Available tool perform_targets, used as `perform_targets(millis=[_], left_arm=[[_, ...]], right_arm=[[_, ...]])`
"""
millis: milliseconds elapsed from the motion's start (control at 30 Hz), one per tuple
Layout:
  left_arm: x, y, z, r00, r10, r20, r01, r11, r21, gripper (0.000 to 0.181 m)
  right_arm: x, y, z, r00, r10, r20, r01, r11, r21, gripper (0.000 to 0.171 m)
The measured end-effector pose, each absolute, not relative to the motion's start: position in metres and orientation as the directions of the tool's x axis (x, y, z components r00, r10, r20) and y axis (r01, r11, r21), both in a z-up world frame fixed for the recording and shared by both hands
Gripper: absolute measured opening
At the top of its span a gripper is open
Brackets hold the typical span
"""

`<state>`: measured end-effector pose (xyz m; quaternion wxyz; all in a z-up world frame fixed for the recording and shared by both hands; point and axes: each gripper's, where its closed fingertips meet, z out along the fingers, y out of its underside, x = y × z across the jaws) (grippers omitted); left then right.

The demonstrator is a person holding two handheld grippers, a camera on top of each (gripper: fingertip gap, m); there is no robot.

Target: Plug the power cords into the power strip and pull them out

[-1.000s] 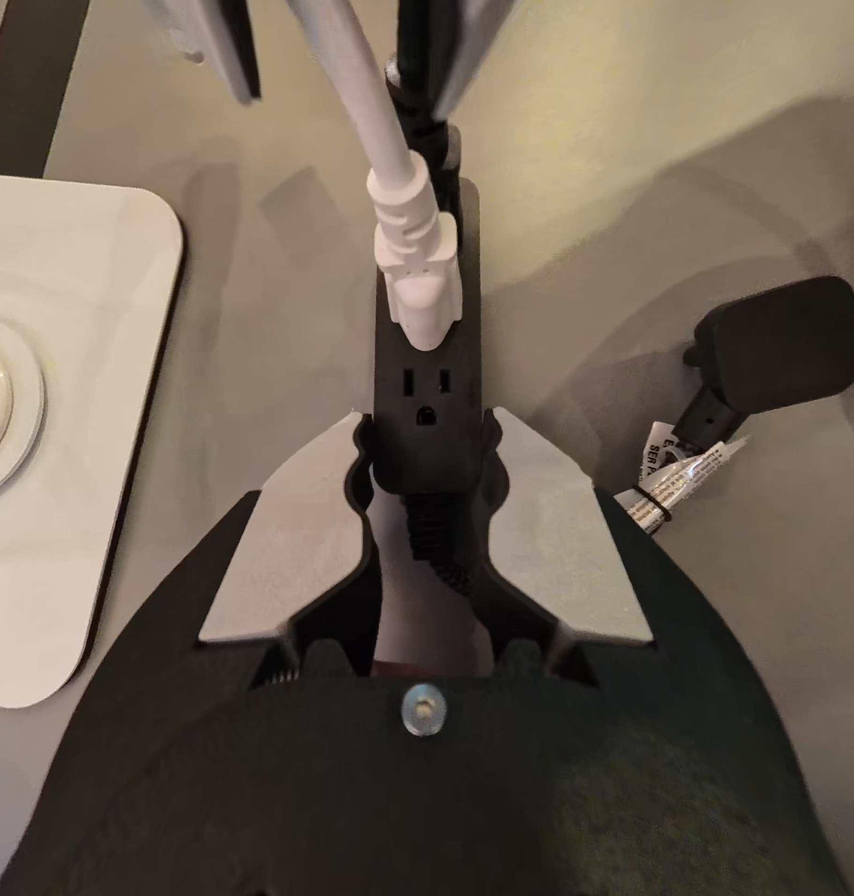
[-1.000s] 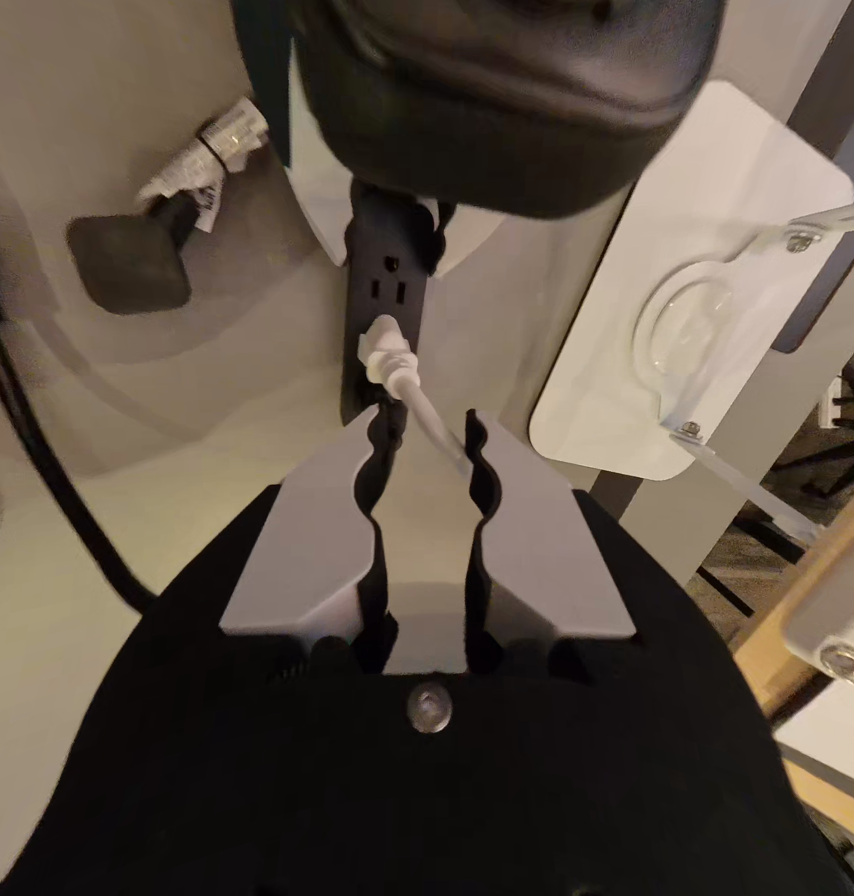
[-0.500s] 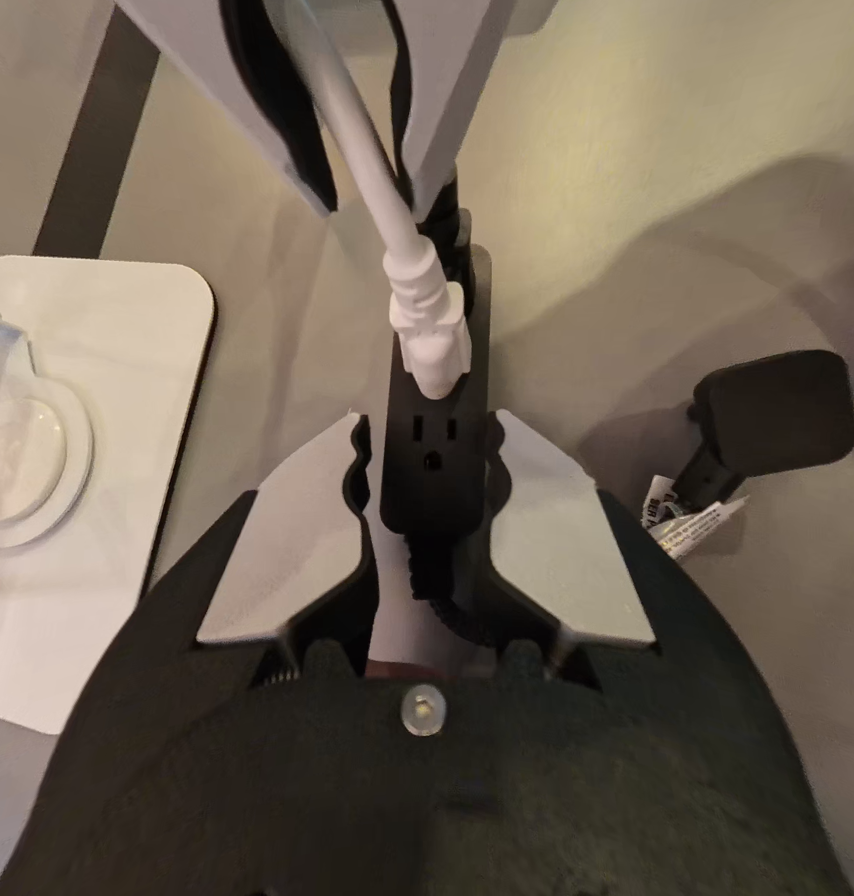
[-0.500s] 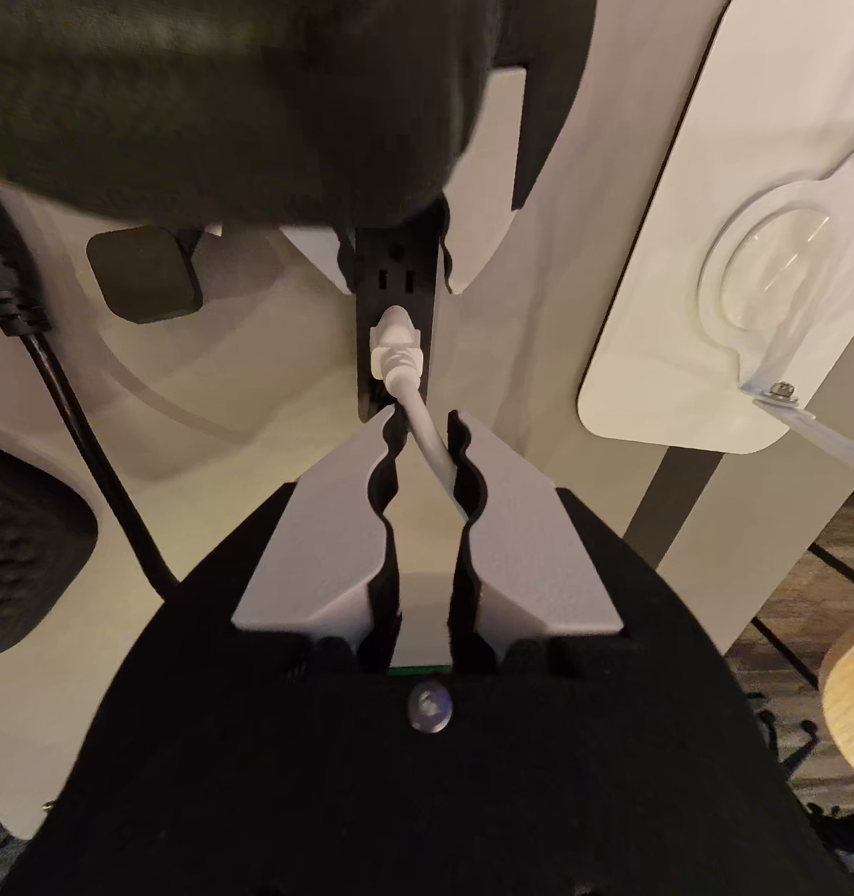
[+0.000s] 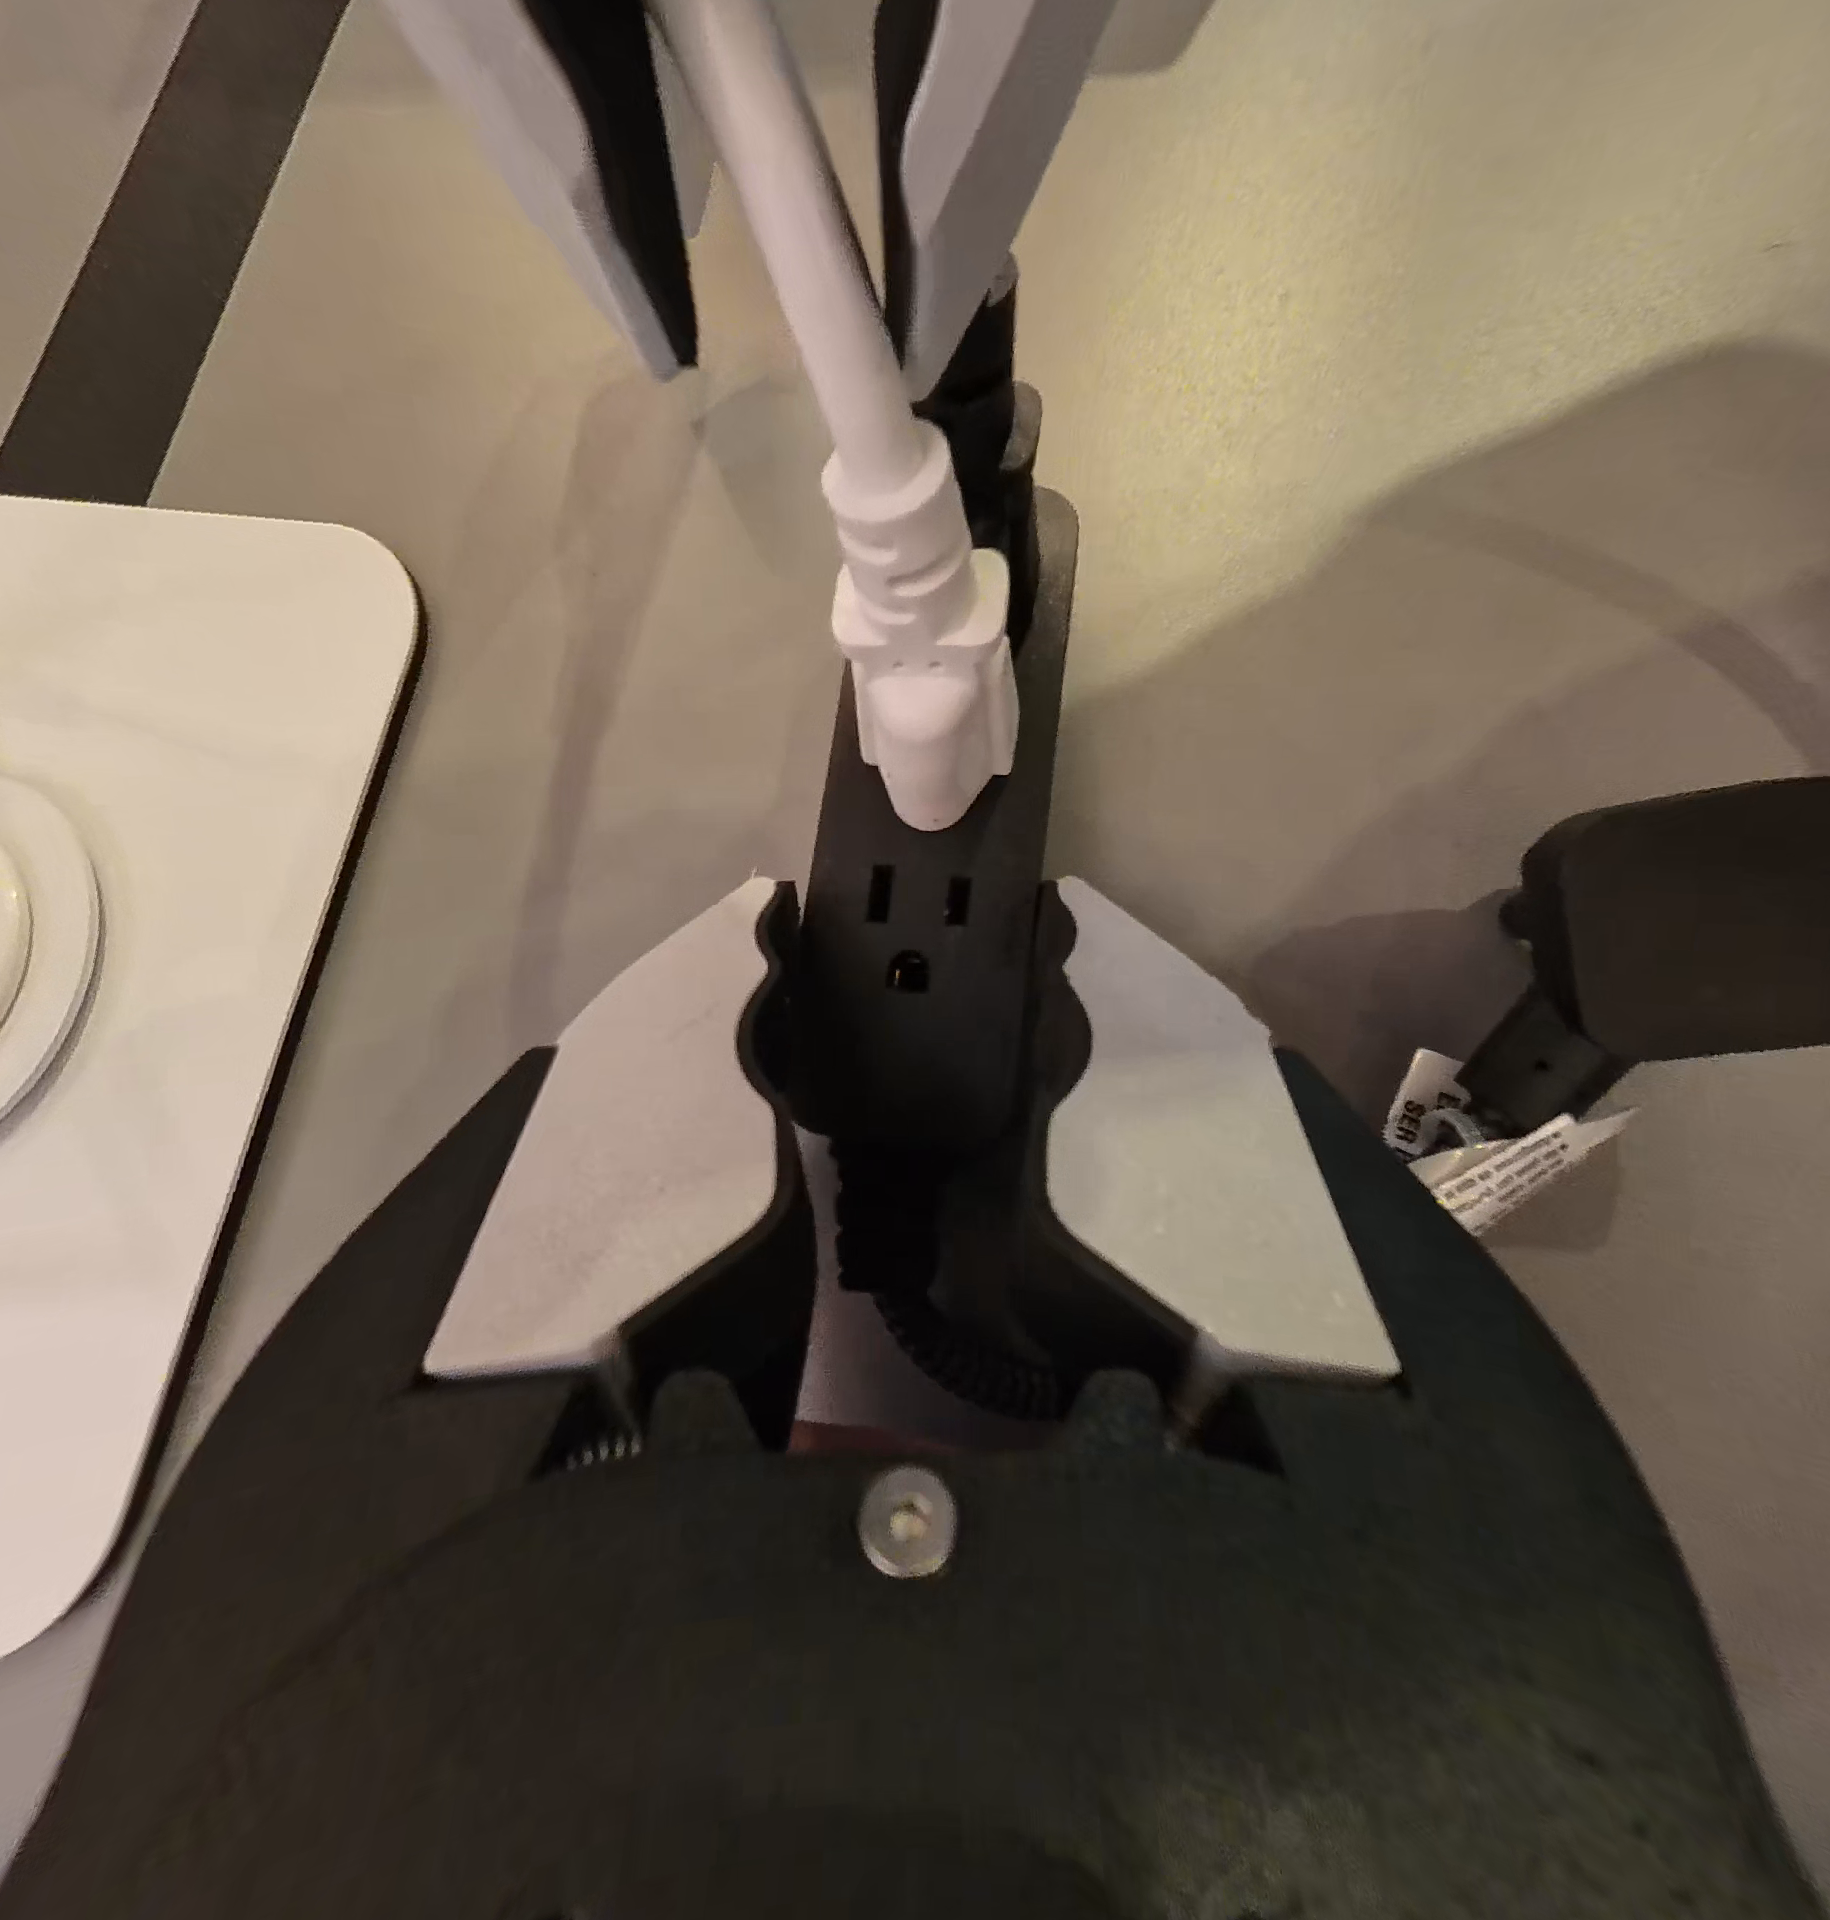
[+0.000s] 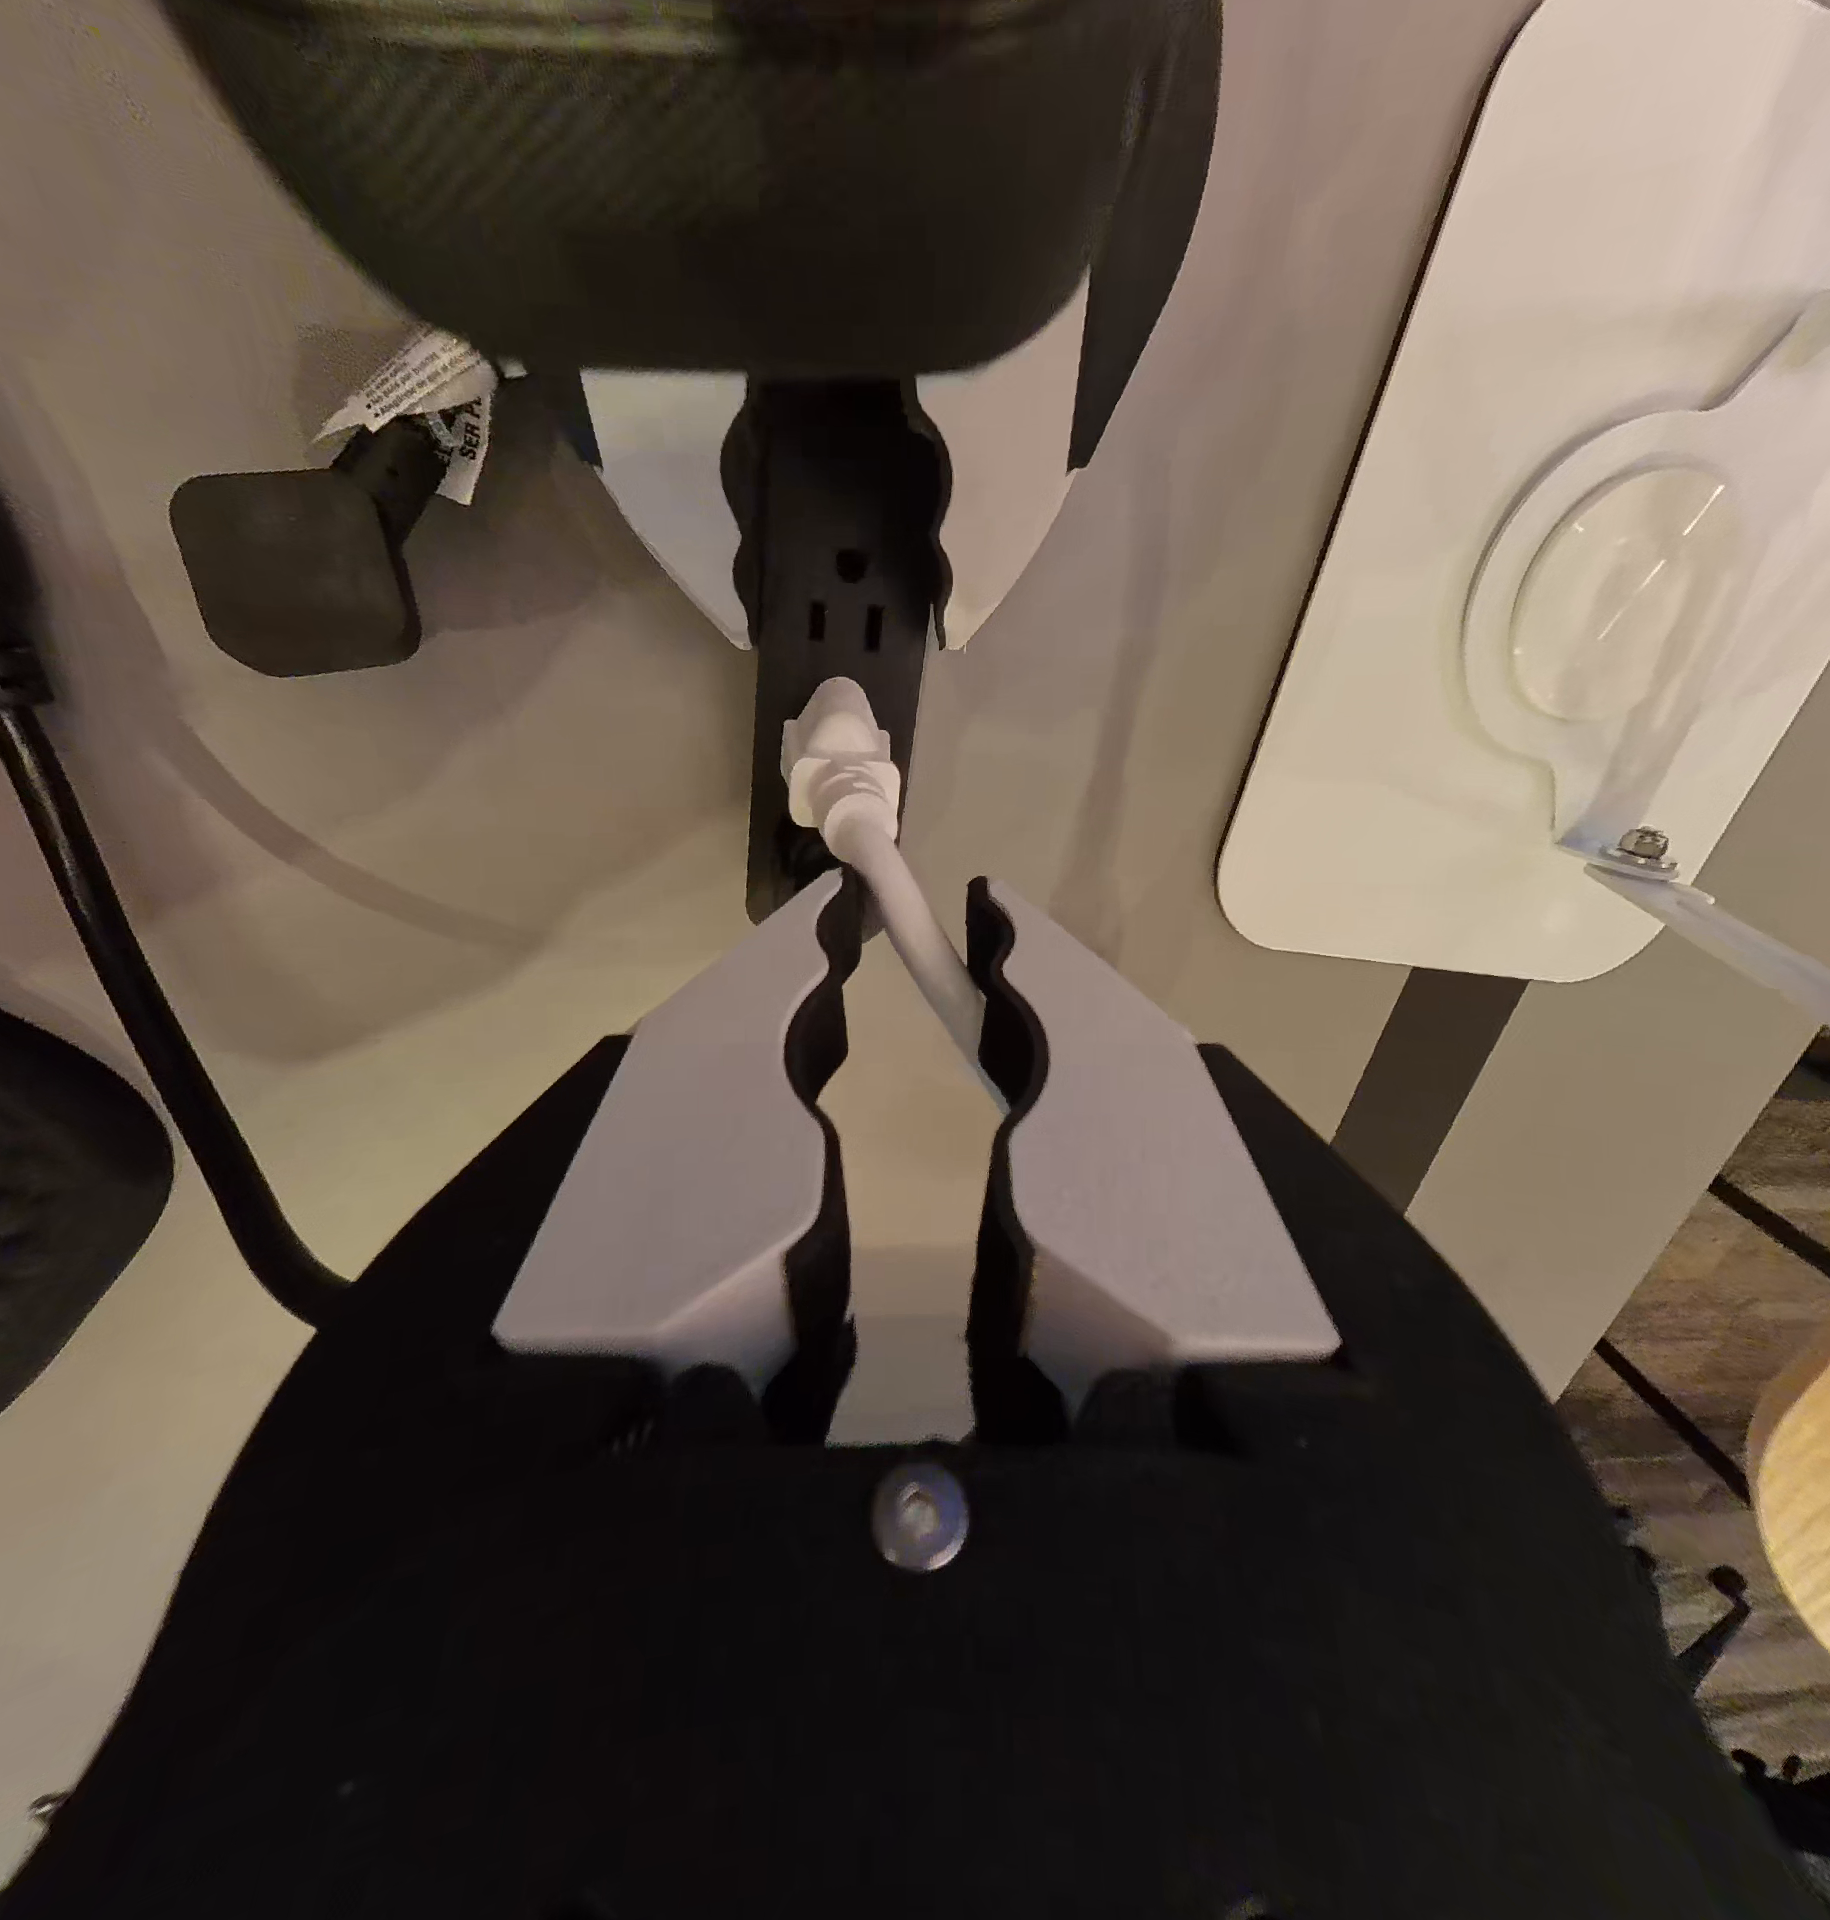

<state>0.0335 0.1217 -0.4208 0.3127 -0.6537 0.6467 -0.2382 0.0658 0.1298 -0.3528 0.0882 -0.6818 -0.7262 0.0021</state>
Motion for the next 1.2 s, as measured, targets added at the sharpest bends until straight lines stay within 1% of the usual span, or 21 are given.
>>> perform_targets(millis=[133, 233, 300, 467, 600, 767, 800, 900, 967, 1033, 1100, 1200], left_arm=[[0.034, 0.121, -0.421, 0.048, -0.995, -0.083, -0.682, 0.028, -0.731, 0.043], [0.034, 0.121, -0.421, 0.044, -0.996, -0.083, -0.681, 0.031, -0.732, 0.044], [0.034, 0.121, -0.421, 0.044, -0.995, -0.084, -0.681, 0.032, -0.732, 0.044], [0.034, 0.121, -0.421, 0.044, -0.996, -0.077, -0.680, 0.027, -0.733, 0.044], [0.034, 0.121, -0.420, 0.044, -0.996, -0.071, -0.679, 0.023, -0.734, 0.043], [0.034, 0.121, -0.420, 0.045, -0.997, -0.066, -0.677, 0.018, -0.736, 0.044], [0.034, 0.121, -0.420, 0.043, -0.997, -0.071, -0.679, 0.023, -0.734, 0.044], [0.034, 0.121, -0.420, 0.043, -0.997, -0.070, -0.679, 0.022, -0.734, 0.044], [0.034, 0.120, -0.420, 0.043, -0.997, -0.070, -0.679, 0.022, -0.734, 0.044], [0.034, 0.120, -0.420, 0.043, -0.997, -0.069, -0.679, 0.022, -0.734, 0.044], [0.034, 0.120, -0.420, 0.042, -0.997, -0.069, -0.679, 0.022, -0.734, 0.044], [0.034, 0.120, -0.420, 0.042, -0.997, -0.069, -0.679, 0.022, -0.734, 0.044]], right_arm=[[0.052, 0.123, -0.347, -0.091, 0.986, 0.140, 0.975, 0.117, -0.188, 0.018], [0.038, 0.113, -0.343, -0.147, 0.979, 0.143, 0.958, 0.177, -0.225, 0.025], [0.036, 0.111, -0.348, -0.156, 0.979, 0.133, 0.962, 0.181, -0.205, 0.029], [0.037, 0.110, -0.361, -0.120, 0.988, 0.098, 0.977, 0.135, -0.164, 0.033], [0.037, 0.113, -0.361, -0.065, 0.994, 0.093, 0.983, 0.080, -0.167, 0.033], [0.044, 0.125, -0.355, 0.008, 0.995, 0.102, 0.982, 0.011, -0.189, 0.039], [0.044, 0.128, -0.349, 0.023, 0.993, 0.117, 0.977, 0.003, -0.213, 0.038], [0.039, 0.122, -0.314, 0.077, 0.994, 0.083, 0.936, -0.043, -0.350, 0.036], [0.052, 0.114, -0.297, 0.077, 0.994, 0.076, 0.928, -0.044, -0.369, 0.031], [0.071, 0.109, -0.288, 0.119, 0.992, 0.051, 0.917, -0.090, -0.388, 0.026], [0.094, 0.104, -0.290, 0.161, 0.986, 0.037, 0.920, -0.136, -0.369, 0.024], [0.130, 0.101, -0.313, 0.194, 0.979, 0.068, 0.951, -0.170, -0.259, 0.025]])
